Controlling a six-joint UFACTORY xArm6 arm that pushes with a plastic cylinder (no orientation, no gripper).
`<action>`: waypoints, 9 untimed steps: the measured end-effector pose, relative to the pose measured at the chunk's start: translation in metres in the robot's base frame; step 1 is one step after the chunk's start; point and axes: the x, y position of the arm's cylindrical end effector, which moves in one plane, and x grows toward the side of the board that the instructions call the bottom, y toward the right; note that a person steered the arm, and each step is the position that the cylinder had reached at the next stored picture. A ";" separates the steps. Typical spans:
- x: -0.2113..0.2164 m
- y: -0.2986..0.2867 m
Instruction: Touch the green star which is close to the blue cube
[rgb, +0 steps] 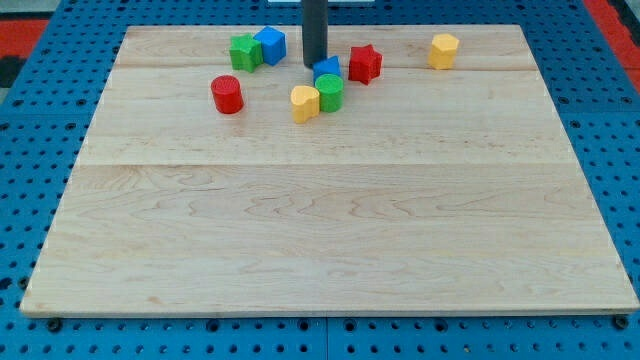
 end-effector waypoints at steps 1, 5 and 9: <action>0.072 0.019; 0.161 -0.096; -0.040 -0.147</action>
